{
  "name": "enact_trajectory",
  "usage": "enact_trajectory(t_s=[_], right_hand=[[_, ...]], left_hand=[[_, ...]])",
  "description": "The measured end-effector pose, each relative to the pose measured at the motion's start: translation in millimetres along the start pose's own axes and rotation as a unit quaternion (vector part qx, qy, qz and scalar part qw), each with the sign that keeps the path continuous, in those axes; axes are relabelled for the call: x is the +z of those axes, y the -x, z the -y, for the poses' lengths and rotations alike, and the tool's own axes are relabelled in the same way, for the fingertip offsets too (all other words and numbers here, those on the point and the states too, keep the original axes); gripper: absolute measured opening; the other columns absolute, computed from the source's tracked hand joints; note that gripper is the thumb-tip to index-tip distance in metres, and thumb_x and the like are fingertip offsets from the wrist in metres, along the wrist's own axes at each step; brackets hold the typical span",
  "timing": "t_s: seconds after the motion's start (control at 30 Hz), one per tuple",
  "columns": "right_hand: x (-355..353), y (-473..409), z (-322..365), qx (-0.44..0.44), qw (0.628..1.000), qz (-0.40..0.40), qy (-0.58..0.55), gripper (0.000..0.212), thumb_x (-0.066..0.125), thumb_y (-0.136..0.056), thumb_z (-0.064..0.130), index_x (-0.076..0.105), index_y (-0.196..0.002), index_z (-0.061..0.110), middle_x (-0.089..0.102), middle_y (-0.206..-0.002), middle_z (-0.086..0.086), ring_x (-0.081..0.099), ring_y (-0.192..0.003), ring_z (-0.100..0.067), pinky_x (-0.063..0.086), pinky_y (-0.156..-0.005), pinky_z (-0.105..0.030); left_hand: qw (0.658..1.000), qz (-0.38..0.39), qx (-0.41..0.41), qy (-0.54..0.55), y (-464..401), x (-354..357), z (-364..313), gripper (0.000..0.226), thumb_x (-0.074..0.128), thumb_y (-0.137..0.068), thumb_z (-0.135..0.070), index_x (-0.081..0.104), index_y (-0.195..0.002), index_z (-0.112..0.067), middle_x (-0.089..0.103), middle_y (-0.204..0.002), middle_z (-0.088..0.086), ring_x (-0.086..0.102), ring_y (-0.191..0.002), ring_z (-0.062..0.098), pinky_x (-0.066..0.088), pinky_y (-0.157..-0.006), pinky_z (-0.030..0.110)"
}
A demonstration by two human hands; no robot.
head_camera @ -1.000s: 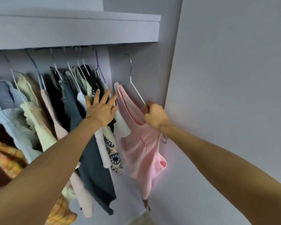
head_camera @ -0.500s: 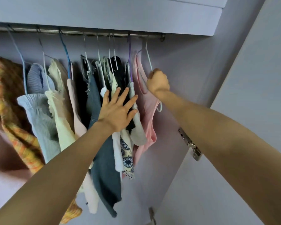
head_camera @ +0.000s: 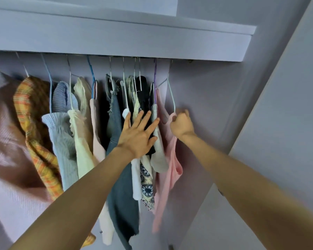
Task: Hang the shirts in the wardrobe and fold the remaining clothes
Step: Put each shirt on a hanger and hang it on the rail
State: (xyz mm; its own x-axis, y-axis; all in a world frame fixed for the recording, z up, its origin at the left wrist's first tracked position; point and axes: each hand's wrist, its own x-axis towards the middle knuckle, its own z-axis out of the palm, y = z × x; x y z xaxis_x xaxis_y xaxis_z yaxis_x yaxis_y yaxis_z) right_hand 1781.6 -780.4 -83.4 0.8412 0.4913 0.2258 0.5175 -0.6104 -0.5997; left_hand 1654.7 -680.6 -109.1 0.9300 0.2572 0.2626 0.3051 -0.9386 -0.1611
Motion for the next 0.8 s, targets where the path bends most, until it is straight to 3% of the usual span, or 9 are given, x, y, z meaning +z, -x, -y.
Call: enact_trajectory(t_s=[0.13, 0.27, 0.33, 0.43, 0.57, 0.73, 0.8], right_hand=[[10.0, 51.7, -6.9, -0.032, 0.996, -0.068, -0.039, 0.054, 0.04, -0.089, 0.003, 0.033, -0.142, 0.01, 0.035, -0.138, -0.013, 0.033, -0.127, -0.029, 0.03, -0.104, -0.041], [19.1, 104.7, 10.5, -0.119, 0.967, -0.18, -0.138, 0.045, 0.042, -0.077, -0.003, 0.059, -0.119, 0.004, 0.052, -0.125, -0.013, 0.045, -0.119, -0.03, 0.031, -0.099, -0.041], [27.9, 133.8, 18.6, -0.169, 0.954, -0.169, -0.183, 0.037, 0.043, -0.077, -0.001, 0.062, -0.109, 0.002, 0.058, -0.114, -0.013, 0.051, -0.111, -0.029, 0.036, -0.096, -0.039], [52.5, 183.8, 35.1, -0.221, 0.947, -0.01, -0.234, 0.026, 0.046, -0.085, -0.004, 0.061, -0.106, 0.0, 0.062, -0.106, -0.011, 0.056, -0.104, -0.03, 0.044, -0.091, -0.037], [91.6, 242.5, 57.4, -0.221, 0.923, 0.234, -0.209, 0.021, 0.047, -0.093, 0.004, 0.061, -0.108, 0.003, 0.063, -0.112, -0.008, 0.056, -0.108, -0.023, 0.043, -0.093, -0.032], [155.4, 370.0, 100.5, -0.26, 0.847, 0.447, -0.119, 0.023, 0.045, -0.095, 0.01, 0.061, -0.11, 0.007, 0.067, -0.106, -0.014, 0.061, -0.101, -0.029, 0.047, -0.087, -0.04], [181.2, 439.6, 116.2, -0.3, 0.79, 0.528, -0.077, 0.024, 0.044, -0.095, 0.011, 0.062, -0.11, 0.008, 0.068, -0.104, -0.013, 0.062, -0.099, -0.028, 0.047, -0.082, -0.032]], left_hand=[[0.993, -0.011, -0.033, 0.113, 24.6, -7.6, -10.9, 0.057, 0.036, -0.098, -0.034, 0.011, -0.149, -0.032, -0.008, -0.158, 0.0, -0.017, -0.143, 0.02, -0.009, -0.113, 0.049], [0.965, -0.075, -0.122, 0.218, 80.0, -8.4, -10.6, 0.053, 0.043, -0.096, -0.026, 0.027, -0.146, -0.028, 0.005, -0.158, 0.001, -0.005, -0.145, 0.021, 0.002, -0.117, 0.046], [0.949, -0.096, -0.172, 0.248, 115.2, -9.3, -3.9, 0.05, 0.049, -0.094, -0.022, 0.036, -0.142, -0.022, 0.019, -0.154, 0.008, 0.01, -0.144, 0.026, 0.015, -0.114, 0.046], [0.921, -0.105, -0.274, 0.257, 190.6, -11.1, 10.6, 0.046, 0.052, -0.092, -0.019, 0.045, -0.137, -0.017, 0.033, -0.147, 0.01, 0.03, -0.136, 0.028, 0.028, -0.109, 0.041], [0.881, -0.096, -0.376, 0.27, 295.8, -10.8, 19.8, 0.041, 0.052, -0.093, -0.016, 0.049, -0.133, -0.014, 0.045, -0.138, 0.009, 0.044, -0.125, 0.03, 0.036, -0.103, 0.043], [0.781, -0.101, -0.554, 0.27, 482.2, -12.3, 6.1, 0.032, 0.053, -0.092, -0.013, 0.058, -0.124, -0.01, 0.055, -0.128, 0.011, 0.054, -0.114, 0.03, 0.038, -0.095, 0.029], [0.716, -0.101, -0.636, 0.271, 564.7, -17.1, -9.5, 0.031, 0.053, -0.093, -0.013, 0.059, -0.123, -0.01, 0.057, -0.126, 0.011, 0.056, -0.112, 0.027, 0.037, -0.091, 0.023]])
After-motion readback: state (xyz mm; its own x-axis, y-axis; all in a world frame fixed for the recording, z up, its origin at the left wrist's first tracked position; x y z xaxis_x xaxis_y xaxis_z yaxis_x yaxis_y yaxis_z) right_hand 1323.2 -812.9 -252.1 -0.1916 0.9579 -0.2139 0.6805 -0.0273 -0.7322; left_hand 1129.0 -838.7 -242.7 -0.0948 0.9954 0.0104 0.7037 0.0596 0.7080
